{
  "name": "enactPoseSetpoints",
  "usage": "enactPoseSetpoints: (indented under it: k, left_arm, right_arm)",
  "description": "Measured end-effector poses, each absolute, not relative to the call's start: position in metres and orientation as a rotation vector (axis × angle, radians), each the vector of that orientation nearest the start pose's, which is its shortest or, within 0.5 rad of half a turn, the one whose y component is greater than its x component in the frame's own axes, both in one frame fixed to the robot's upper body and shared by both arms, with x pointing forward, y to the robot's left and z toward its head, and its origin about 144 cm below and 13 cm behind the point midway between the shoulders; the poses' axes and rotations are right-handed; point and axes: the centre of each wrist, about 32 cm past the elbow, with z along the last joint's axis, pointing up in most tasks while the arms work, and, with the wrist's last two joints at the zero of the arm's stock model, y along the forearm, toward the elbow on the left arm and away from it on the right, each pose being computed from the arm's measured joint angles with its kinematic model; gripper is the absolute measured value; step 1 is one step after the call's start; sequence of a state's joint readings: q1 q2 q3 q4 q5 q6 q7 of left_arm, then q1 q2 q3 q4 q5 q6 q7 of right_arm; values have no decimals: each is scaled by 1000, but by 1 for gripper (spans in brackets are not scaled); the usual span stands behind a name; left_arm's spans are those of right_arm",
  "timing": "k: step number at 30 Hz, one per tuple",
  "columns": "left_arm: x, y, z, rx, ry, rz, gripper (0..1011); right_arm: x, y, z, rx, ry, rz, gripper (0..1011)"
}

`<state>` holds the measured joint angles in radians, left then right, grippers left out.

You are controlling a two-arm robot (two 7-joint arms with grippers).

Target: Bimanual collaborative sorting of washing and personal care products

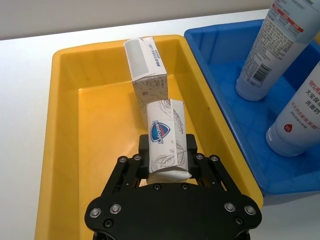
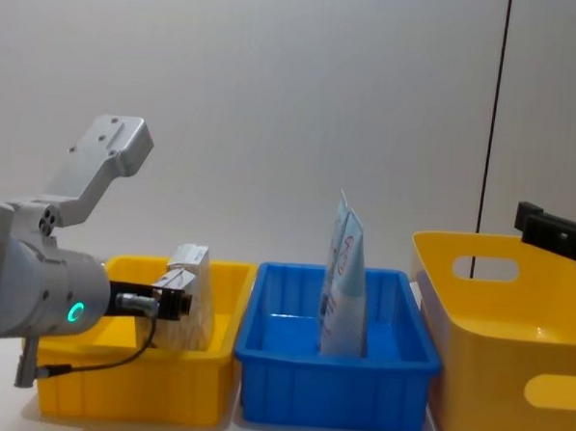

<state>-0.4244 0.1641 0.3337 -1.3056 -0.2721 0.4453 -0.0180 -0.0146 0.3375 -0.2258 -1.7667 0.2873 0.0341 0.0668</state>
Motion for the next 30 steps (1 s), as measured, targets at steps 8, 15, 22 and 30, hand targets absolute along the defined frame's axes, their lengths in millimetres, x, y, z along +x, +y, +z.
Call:
enactPoseSetpoints:
  k: [8,15,22,30]
  left_arm:
    - [564,189,1201,307,215,1261,358]
    - [564,193,1209,312,147,1231,358]
    - [564,200,1225,314,58,1189,358]
    - [565,208,1247,302,-41,1123,358]
  right_arm:
    - [443,-237,1189,26,-75,-1229,1000]
    - [443,-237,1189,26,-75,-1229,1000]
    - [443,-237,1189,26,-75,-1230,1000]
    - [443,-237,1189,26,-75,-1229,1000]
